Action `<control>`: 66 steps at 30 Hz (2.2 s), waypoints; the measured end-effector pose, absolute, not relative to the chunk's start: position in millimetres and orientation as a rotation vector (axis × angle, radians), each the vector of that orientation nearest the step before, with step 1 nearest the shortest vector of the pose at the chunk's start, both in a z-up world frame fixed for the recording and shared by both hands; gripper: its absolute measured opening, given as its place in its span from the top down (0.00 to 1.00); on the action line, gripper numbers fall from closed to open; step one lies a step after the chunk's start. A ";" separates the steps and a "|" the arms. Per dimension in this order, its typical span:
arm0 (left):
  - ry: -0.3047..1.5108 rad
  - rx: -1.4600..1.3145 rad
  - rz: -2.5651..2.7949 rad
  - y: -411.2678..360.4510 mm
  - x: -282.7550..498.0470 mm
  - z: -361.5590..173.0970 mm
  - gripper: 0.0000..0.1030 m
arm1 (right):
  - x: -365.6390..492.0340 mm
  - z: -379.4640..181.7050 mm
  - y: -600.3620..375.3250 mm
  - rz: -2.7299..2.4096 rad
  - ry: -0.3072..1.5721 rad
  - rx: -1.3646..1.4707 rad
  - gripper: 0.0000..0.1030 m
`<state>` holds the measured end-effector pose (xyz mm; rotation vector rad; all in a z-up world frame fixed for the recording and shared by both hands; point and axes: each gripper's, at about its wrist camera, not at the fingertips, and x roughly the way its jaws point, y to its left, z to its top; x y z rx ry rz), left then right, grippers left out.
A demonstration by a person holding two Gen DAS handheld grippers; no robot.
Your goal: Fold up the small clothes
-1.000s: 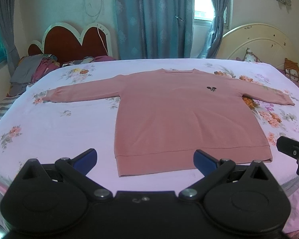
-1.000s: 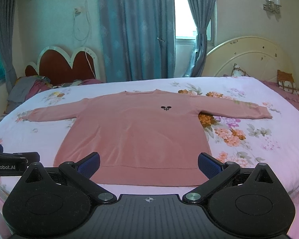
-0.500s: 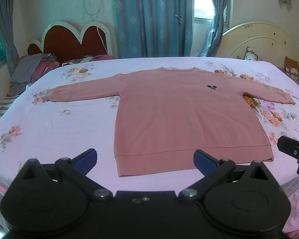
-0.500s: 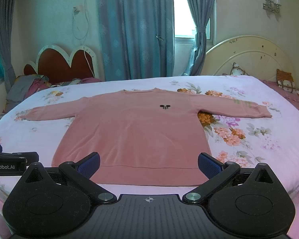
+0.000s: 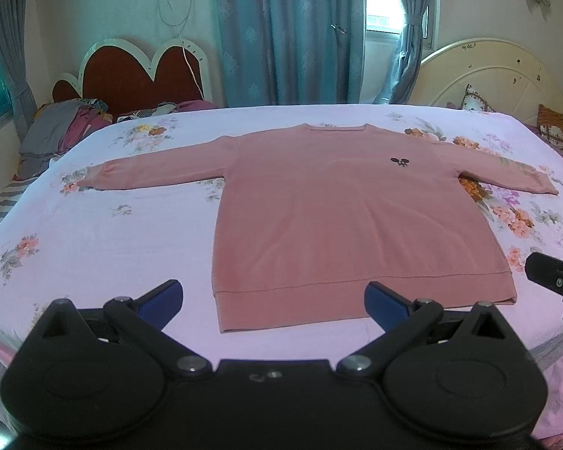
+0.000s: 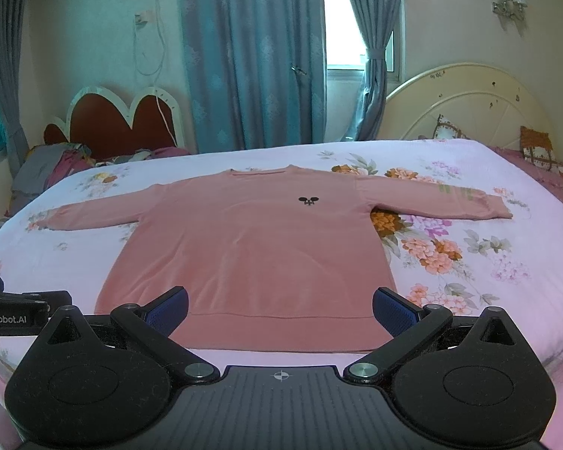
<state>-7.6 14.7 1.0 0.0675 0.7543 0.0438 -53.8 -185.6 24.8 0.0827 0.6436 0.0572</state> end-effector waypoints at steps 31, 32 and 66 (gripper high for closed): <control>0.783 0.071 0.048 -3.4 23.1 -6.3 0.00 | -24.9 16.2 -209.9 0.030 0.667 0.100 0.00; 0.785 0.071 0.049 -3.9 25.2 -6.7 0.00 | -22.1 16.0 -211.1 0.029 0.669 0.101 0.00; 0.823 0.037 0.098 -28.8 180.5 -42.2 0.00 | 132.5 -34.6 -315.5 -0.113 0.723 0.161 0.00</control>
